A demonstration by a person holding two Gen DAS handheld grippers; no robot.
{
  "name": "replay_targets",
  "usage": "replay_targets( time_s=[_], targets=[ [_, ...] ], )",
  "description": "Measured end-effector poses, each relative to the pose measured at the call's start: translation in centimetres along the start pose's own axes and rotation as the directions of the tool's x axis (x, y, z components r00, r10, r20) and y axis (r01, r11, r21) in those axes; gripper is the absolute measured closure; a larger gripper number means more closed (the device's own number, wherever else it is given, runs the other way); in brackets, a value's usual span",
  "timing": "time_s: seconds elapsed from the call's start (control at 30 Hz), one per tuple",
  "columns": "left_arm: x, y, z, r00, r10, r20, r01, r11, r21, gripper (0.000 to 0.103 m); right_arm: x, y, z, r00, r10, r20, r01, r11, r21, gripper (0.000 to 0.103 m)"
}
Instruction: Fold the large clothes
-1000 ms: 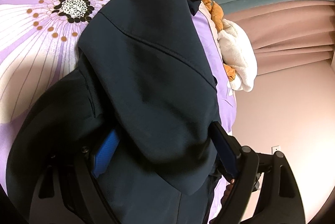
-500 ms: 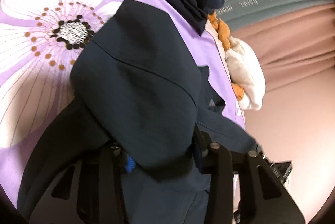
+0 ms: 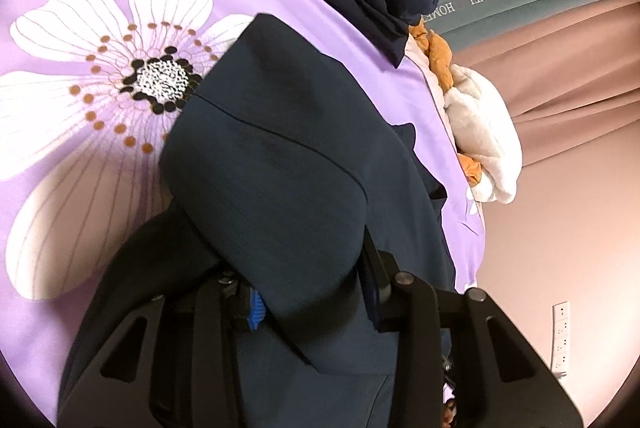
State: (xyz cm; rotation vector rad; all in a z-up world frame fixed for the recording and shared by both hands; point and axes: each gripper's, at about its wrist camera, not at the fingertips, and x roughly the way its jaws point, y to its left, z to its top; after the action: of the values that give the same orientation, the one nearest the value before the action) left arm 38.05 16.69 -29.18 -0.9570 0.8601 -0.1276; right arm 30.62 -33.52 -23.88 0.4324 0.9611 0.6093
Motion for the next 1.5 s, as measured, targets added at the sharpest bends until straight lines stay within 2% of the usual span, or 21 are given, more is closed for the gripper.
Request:
replay_targets(
  time_s=[0.13,0.27,0.33,0.4,0.47,0.53,0.57,0.6,0.7,0.77,0.83,0.9,1.03,1.07,1.1,1.17,1.2,1.27,1.33,1.43,1.5],
  targets=[
    [1.3,0.1,0.2,0.996,0.037,-0.082,-0.035,0.999,0.026,0.066,-0.4,-1.8,0.5,0.999,-0.005,0.034,-0.001,0.987,0.163,0.098],
    [0.6,0.0,-0.2,0.993,0.048,-0.106,-0.04,0.996,0.078,0.066,-0.1,-1.6,1.8,0.997,-0.037,0.07,0.017,0.965,0.262,0.094],
    [0.1,0.3,-0.4,0.991,0.074,-0.11,-0.063,0.993,0.1,0.063,-0.9,-0.9,2.0,0.99,-0.088,0.112,0.056,0.962,0.266,0.084],
    [-0.1,0.8,-0.5,0.989,0.079,-0.124,-0.067,0.993,0.101,0.062,-1.9,0.4,1.9,0.97,-0.184,0.158,0.145,0.962,0.231,0.061],
    [-0.7,0.9,-0.5,0.989,0.058,-0.133,-0.044,0.993,0.111,0.064,-2.6,1.5,2.0,0.961,-0.173,0.215,0.129,0.971,0.202,0.051],
    [-1.5,0.8,-0.5,0.989,0.025,-0.144,-0.009,0.994,0.112,0.063,-2.7,1.3,2.2,0.966,-0.141,0.218,0.098,0.976,0.195,0.035],
    [-2.1,0.8,-0.4,0.989,0.0,-0.149,0.016,0.994,0.108,0.059,-2.1,1.6,2.6,0.97,-0.145,0.197,0.109,0.977,0.182,0.028],
    [-2.8,0.8,-0.3,0.989,-0.022,-0.147,0.037,0.994,0.098,0.052,-1.3,1.6,2.9,0.971,-0.164,0.173,0.134,0.976,0.172,0.028],
    [-5.3,1.5,0.6,0.994,-0.053,-0.094,0.06,0.996,0.071,0.051,0.8,1.0,3.3,0.975,-0.195,0.106,0.173,0.967,0.187,0.028],
    [-6.4,2.1,1.4,0.996,-0.062,-0.065,0.065,0.996,0.056,0.051,1.6,0.6,3.2,0.982,-0.164,0.099,0.141,0.968,0.206,0.028],
    [-6.5,2.2,1.7,0.996,-0.066,-0.067,0.07,0.996,0.052,0.051,1.7,0.6,3.0,0.983,-0.146,0.107,0.122,0.971,0.204,0.044],
    [-5.7,1.8,1.6,0.993,-0.079,-0.086,0.084,0.995,0.055,0.051,2.0,0.8,2.8,0.982,-0.158,0.102,0.136,0.971,0.197,0.092],
    [-3.3,1.9,1.3,0.985,-0.117,-0.128,0.119,0.993,0.01,0.051,1.1,2.0,3.1,0.977,-0.149,0.152,0.122,0.977,0.174,0.094],
    [-2.7,1.9,1.1,0.982,-0.13,-0.14,0.13,0.991,-0.004,0.051,0.1,2.3,3.5,0.97,-0.141,0.197,0.106,0.978,0.179,0.095],
    [-2.6,2.0,1.0,0.981,-0.133,-0.143,0.133,0.991,-0.009,0.051,-0.8,2.5,3.9,0.959,-0.145,0.245,0.099,0.977,0.191,0.096],
    [-2.0,1.9,0.7,0.979,-0.134,-0.151,0.134,0.991,-0.009,0.051,-3.3,1.3,4.6,0.919,-0.175,0.354,0.079,0.96,0.27,0.096],
    [-1.9,1.8,0.6,0.979,-0.136,-0.149,0.136,0.991,-0.01,0.051,-3.8,0.6,5.0,0.911,-0.203,0.36,0.089,0.948,0.307,0.096],
    [-1.7,1.8,0.6,0.981,-0.134,-0.139,0.134,0.991,-0.012,0.051,-3.7,-0.5,5.3,0.917,-0.256,0.307,0.147,0.93,0.336,0.096],
    [-1.9,1.9,0.6,0.983,-0.124,-0.136,0.125,0.992,0.002,0.051,-2.5,-0.6,5.0,0.917,-0.326,0.231,0.247,0.917,0.313,0.096],
    [-2.2,1.8,0.0,0.977,-0.132,-0.166,0.137,0.99,0.018,0.051,-1.4,-1.6,4.7,0.915,-0.347,0.204,0.264,0.9,0.348,0.096],
    [-2.6,2.1,-0.6,0.973,-0.141,-0.18,0.146,0.989,0.011,0.046,-1.4,-2.5,4.9,0.912,-0.353,0.208,0.257,0.888,0.38,0.096]
  ],
)
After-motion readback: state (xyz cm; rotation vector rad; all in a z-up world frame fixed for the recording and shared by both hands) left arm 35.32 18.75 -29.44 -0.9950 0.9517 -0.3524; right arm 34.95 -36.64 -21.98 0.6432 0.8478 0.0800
